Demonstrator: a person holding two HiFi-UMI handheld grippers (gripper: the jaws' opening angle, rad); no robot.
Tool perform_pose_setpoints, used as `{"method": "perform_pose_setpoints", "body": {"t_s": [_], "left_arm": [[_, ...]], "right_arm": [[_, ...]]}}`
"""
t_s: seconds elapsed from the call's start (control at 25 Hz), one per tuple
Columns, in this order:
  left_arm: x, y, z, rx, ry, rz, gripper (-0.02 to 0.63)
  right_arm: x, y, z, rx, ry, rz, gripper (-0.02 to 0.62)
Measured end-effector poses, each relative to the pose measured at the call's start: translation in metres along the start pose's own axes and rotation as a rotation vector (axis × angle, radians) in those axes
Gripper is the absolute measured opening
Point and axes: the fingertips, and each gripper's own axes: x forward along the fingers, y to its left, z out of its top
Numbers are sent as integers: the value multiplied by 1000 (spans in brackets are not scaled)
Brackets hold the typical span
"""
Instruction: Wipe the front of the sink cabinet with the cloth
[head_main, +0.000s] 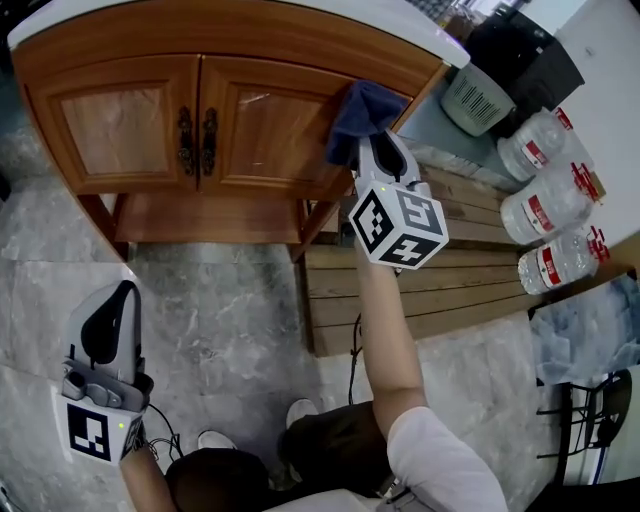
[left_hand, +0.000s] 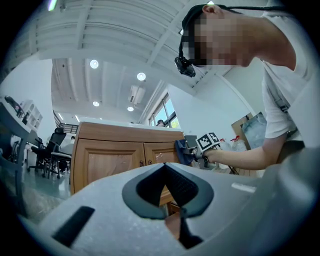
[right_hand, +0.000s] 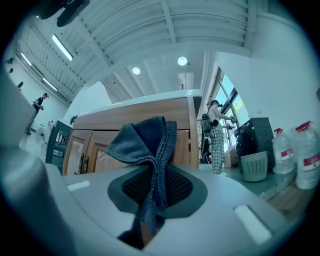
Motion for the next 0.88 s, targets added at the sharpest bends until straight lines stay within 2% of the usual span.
{"method": "perform_pose_setpoints", "body": {"t_s": [0.16,0.32,0.6,0.8,0.88], "left_arm": [[4,-1,0,-8,-9,-9,3],[10,-10,-3,-5,0,-40,5],[4,-9,-1,-7,0,-15,5],[13,-7,-15,-31,40,21,3],[17,-1,-23,-46,51,33,3]], "right_arm": [[-9,-17,2,-5,12,-18,72],[-16,-40,0,13,4,-83,72],[-20,-44,3,16,-9,-131,71],[-41,-39,32,11,-74,-109,67],[-38,-16,38,37,-97,-46,67]]}}
